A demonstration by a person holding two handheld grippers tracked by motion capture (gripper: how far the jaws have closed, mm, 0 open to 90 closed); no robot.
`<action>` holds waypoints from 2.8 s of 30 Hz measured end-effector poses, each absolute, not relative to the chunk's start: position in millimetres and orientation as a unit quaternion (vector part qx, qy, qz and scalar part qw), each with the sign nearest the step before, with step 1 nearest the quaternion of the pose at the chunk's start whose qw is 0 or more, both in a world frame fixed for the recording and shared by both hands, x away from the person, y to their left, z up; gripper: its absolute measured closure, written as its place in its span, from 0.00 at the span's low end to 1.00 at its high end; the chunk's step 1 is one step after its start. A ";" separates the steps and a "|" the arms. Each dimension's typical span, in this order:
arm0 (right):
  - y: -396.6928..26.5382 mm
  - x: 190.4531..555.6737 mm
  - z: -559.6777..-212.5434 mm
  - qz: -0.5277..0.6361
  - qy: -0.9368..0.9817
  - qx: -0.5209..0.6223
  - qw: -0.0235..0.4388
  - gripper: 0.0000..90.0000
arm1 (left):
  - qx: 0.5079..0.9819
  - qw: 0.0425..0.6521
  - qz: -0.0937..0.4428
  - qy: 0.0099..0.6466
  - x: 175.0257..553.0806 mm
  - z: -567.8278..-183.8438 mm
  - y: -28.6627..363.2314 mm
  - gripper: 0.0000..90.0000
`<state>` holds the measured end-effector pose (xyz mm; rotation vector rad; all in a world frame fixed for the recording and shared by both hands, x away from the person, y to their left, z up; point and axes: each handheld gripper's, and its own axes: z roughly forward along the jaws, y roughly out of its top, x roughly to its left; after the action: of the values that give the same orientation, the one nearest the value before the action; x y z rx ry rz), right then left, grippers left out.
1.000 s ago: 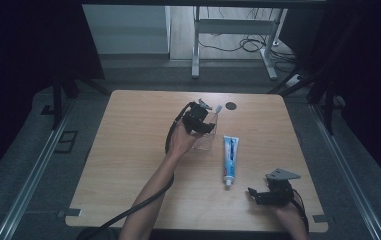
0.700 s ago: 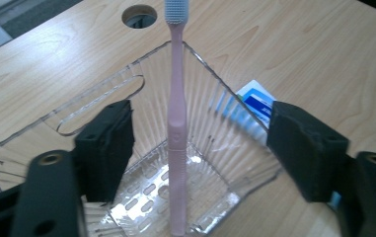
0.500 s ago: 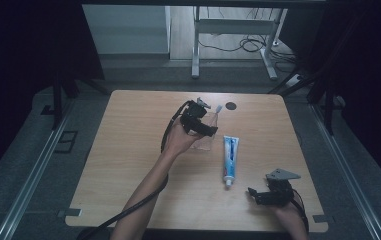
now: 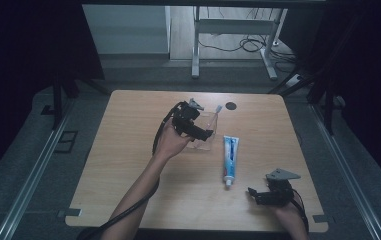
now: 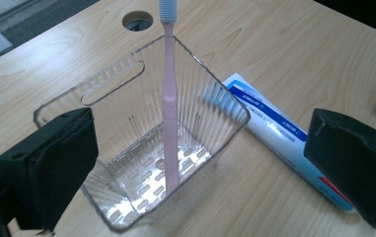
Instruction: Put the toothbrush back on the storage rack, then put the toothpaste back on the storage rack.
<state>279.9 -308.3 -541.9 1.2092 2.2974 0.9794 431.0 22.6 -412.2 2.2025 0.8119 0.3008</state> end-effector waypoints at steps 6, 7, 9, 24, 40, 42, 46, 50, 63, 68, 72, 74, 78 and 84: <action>-308.3 279.9 -541.9 0.347 0.814 0.429 0.183 0.11 | 0.858 0.383 0.120 0.319 422.0 -413.8 32.3 0.00; -308.3 279.9 -541.9 0.347 0.814 0.429 0.183 0.11 | 0.859 0.384 0.122 0.317 421.0 -414.5 34.1 0.00; -308.3 279.8 -541.9 0.347 0.814 0.429 0.183 0.11 | 0.857 0.385 0.122 0.319 418.6 -416.1 37.5 0.00; -308.2 279.8 -541.9 0.347 0.814 0.429 0.183 0.11 | 0.858 0.380 0.141 0.316 400.8 -429.7 59.8 0.00; -308.1 279.7 -541.9 0.347 0.814 0.429 0.182 0.11 | 0.851 0.385 0.139 0.328 381.4 -452.8 83.4 0.00; -308.1 279.7 -541.9 0.347 0.814 0.429 0.182 0.11 | 0.850 0.387 0.135 0.332 378.8 -456.1 86.2 0.00; -308.1 279.7 -541.9 0.347 0.814 0.429 0.182 0.11 | 0.848 0.389 0.136 0.334 373.6 -462.4 92.0 0.00; -308.2 279.7 -541.8 0.346 0.814 0.429 0.183 0.11 | 0.847 0.388 0.139 0.337 367.8 -469.1 97.8 0.00; -308.1 279.6 -541.8 0.346 0.813 0.430 0.182 0.11 | 0.846 0.382 0.141 0.345 347.5 -495.3 112.4 0.00; -308.1 279.6 -541.8 0.346 0.813 0.431 0.182 0.11 | 0.846 0.380 0.138 0.349 340.1 -507.0 116.0 0.00; -308.1 279.6 -541.8 0.346 0.813 0.431 0.182 0.11 | 0.846 0.376 0.137 0.352 333.9 -515.4 118.0 0.00; -308.1 279.5 -541.8 0.346 0.813 0.431 0.182 0.11 | 0.847 0.375 0.137 0.352 332.4 -517.5 118.5 0.00; -308.3 279.5 -541.8 0.347 0.813 0.431 0.182 0.12 | 0.849 0.367 0.140 0.353 323.4 -526.8 120.0 0.00; -308.9 279.7 -541.7 0.348 0.811 0.432 0.184 0.13 | 0.852 0.360 0.138 0.354 313.9 -536.4 121.8 0.00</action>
<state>279.7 -308.9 -541.7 1.2187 2.2874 0.9812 313.9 121.8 -536.4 2.1958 0.9136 0.3557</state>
